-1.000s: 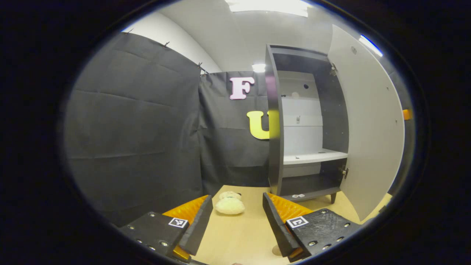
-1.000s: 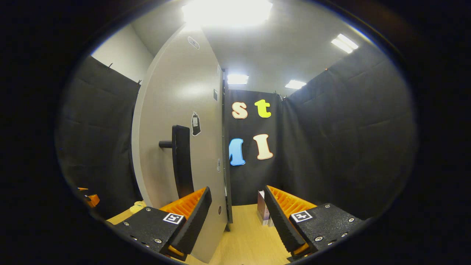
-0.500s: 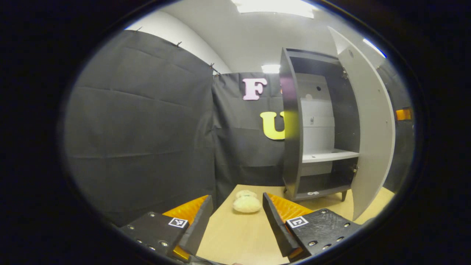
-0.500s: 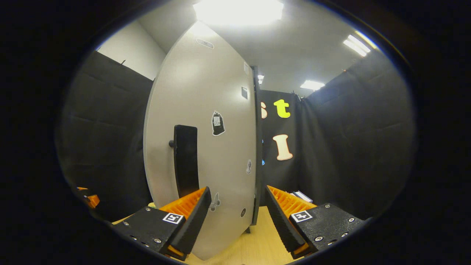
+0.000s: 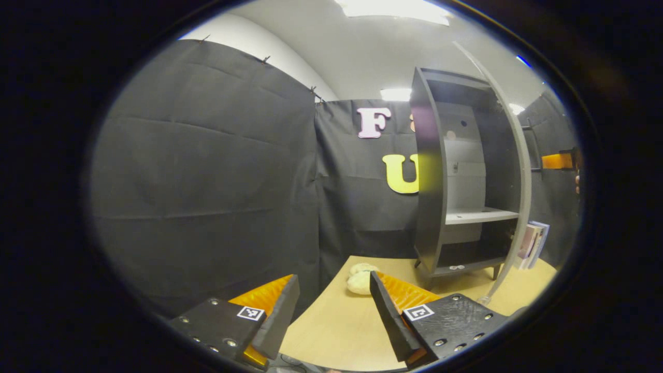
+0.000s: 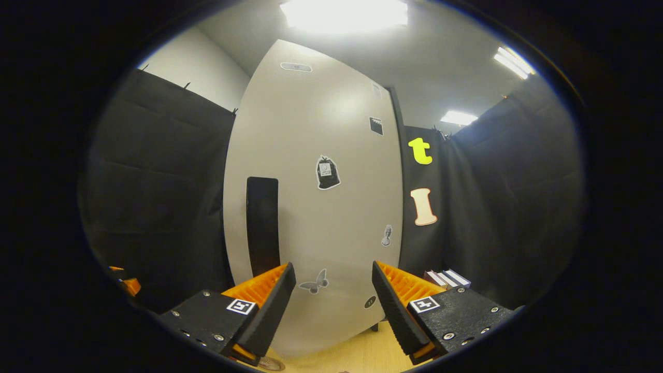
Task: Open the cabinet door with the right hand, grasp the bottle in the cabinet with the left hand and place it on the coaster, then close the cabinet door with the right hand.
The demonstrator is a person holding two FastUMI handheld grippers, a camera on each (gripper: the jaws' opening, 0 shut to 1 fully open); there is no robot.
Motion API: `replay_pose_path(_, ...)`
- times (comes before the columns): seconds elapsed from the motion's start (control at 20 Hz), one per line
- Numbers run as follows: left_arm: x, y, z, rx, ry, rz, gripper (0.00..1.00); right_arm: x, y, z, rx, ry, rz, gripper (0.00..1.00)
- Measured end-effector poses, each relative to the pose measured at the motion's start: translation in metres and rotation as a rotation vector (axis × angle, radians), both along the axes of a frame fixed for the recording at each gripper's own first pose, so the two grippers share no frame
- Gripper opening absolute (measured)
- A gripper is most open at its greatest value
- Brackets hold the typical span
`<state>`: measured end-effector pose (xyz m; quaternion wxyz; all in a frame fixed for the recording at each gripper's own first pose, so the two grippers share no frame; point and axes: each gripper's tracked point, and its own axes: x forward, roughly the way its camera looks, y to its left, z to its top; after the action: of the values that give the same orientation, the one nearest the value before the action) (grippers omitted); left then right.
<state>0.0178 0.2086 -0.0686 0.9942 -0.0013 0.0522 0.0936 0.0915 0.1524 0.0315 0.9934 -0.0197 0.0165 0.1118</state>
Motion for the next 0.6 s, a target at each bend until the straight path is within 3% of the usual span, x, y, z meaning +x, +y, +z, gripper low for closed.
replay_pose_path(0.3, -0.005, 0.002, 0.003, 0.005, -0.003, -0.01, 0.85, -0.005, 0.005, -0.01, 0.003, 0.025, 0.007, 0.93)
replay_pose_path(0.35, -0.005, 0.001, 0.004, 0.003, -0.006, -0.014, 0.78, -0.006, 0.005, -0.01, 0.002, 0.026, 0.005, 0.93)
replay_pose_path(0.45, -0.005, -0.001, 0.008, -0.002, -0.011, -0.029, 0.85, -0.011, 0.002, -0.008, 0.003, 0.022, -0.001, 0.93)
replay_pose_path(0.6, -0.001, -0.009, 0.012, -0.012, -0.026, -0.066, 0.82, -0.017, -0.003, -0.003, -0.005, 0.008, -0.021, 0.93)
